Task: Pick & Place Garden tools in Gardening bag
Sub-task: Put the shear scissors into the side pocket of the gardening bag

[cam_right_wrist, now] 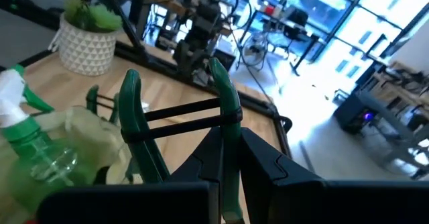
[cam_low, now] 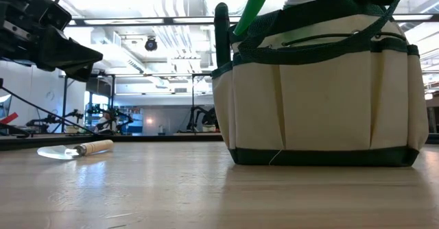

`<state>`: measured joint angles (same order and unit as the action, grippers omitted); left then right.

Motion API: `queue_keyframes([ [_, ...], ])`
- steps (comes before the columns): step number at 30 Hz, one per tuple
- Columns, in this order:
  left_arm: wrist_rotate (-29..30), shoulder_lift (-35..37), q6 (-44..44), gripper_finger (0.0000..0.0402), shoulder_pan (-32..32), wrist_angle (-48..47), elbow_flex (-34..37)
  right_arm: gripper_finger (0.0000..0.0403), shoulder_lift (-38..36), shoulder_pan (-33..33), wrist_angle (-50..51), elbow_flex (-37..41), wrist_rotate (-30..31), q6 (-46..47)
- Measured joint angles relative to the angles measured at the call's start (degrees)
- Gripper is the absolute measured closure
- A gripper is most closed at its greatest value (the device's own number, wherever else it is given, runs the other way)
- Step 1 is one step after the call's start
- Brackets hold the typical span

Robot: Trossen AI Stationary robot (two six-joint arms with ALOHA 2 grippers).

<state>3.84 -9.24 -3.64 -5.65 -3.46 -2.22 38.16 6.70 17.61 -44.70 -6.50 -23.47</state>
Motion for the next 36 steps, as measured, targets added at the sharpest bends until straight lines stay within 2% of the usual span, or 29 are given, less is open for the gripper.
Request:
queue_keyframes([
  [10, 0.0, 0.0, 0.0, 0.0378, 0.0, 0.0, 0.0, 0.0385, -3.6, -6.2, -0.2, 2.2, 7.5, 1.0],
  [19, 0.0, 0.0, 0.0, 0.0378, 0.0, 0.0, 0.0, 0.0385, -4.9, -11.7, -6.2, 7.6, 11.5, 3.6],
  [36, 0.0, 0.0, 0.0, 0.0378, 0.0, 0.0, 0.0, 0.0385, -5.4, -27.6, -7.7, 8.7, 38.1, 13.8],
])
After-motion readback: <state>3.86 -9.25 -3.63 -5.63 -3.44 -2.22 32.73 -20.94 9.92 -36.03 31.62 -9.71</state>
